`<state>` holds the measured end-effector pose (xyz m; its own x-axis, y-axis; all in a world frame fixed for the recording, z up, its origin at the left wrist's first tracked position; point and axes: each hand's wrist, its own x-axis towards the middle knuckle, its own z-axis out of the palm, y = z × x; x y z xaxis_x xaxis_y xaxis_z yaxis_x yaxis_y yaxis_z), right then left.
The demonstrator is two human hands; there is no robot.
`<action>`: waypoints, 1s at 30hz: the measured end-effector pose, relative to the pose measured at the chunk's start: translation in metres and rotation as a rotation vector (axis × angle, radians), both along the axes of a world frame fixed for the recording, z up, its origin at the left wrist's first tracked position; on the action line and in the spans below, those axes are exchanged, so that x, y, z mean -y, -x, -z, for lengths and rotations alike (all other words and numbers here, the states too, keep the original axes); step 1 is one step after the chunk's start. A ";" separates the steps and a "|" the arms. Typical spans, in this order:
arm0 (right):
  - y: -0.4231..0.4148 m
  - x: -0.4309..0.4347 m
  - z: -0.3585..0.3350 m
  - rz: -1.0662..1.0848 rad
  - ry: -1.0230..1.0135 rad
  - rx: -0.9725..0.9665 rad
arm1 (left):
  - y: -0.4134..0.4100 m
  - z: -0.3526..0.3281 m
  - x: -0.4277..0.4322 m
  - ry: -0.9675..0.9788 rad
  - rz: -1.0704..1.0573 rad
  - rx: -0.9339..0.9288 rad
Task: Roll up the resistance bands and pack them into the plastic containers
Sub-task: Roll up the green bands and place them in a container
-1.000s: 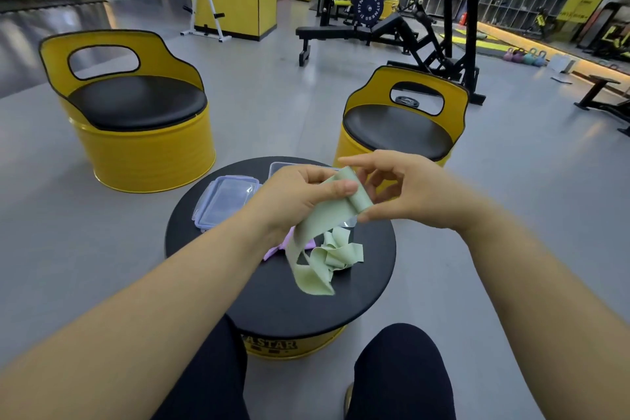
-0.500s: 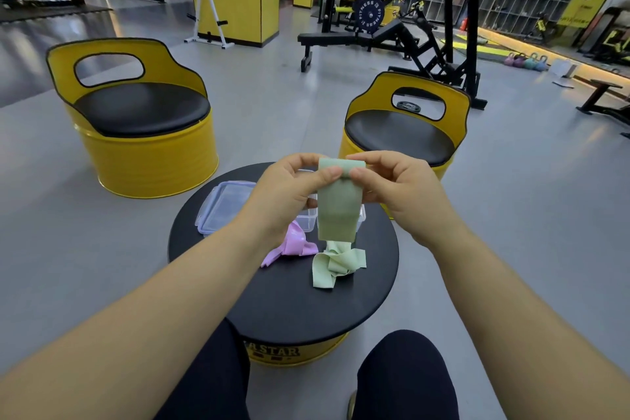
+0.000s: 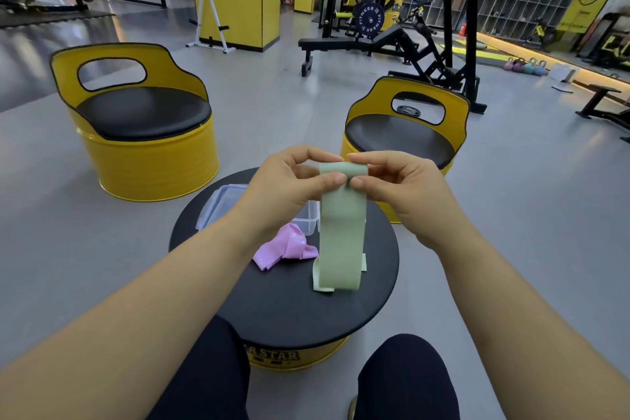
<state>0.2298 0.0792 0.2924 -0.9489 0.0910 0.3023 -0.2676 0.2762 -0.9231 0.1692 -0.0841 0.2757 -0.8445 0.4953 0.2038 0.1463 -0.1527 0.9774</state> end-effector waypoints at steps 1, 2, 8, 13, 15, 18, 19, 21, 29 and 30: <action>0.000 0.001 0.000 -0.003 0.030 0.009 | -0.001 0.000 0.000 -0.012 0.000 -0.005; 0.000 0.001 0.001 -0.008 0.064 0.021 | -0.001 0.000 0.000 -0.023 -0.003 -0.008; 0.005 0.007 0.002 0.036 0.071 0.092 | 0.000 0.000 0.000 -0.033 -0.028 -0.054; 0.007 0.007 0.000 0.020 0.081 0.059 | -0.002 -0.002 0.000 -0.062 -0.053 -0.042; 0.006 0.007 0.001 0.001 0.113 0.049 | -0.002 -0.003 0.001 -0.054 -0.035 -0.031; 0.004 0.006 0.003 -0.017 0.144 0.027 | -0.003 -0.003 0.002 0.005 -0.019 0.009; 0.004 0.006 0.003 -0.020 0.148 0.023 | -0.003 -0.002 0.003 0.021 -0.031 0.024; 0.004 0.006 0.004 -0.015 0.148 0.015 | -0.002 -0.001 0.004 0.035 -0.052 0.036; 0.005 0.004 0.003 -0.015 0.109 -0.025 | -0.001 -0.002 0.002 -0.061 -0.067 0.032; 0.005 0.003 0.002 -0.025 0.110 -0.019 | -0.001 -0.001 0.001 -0.069 -0.070 0.029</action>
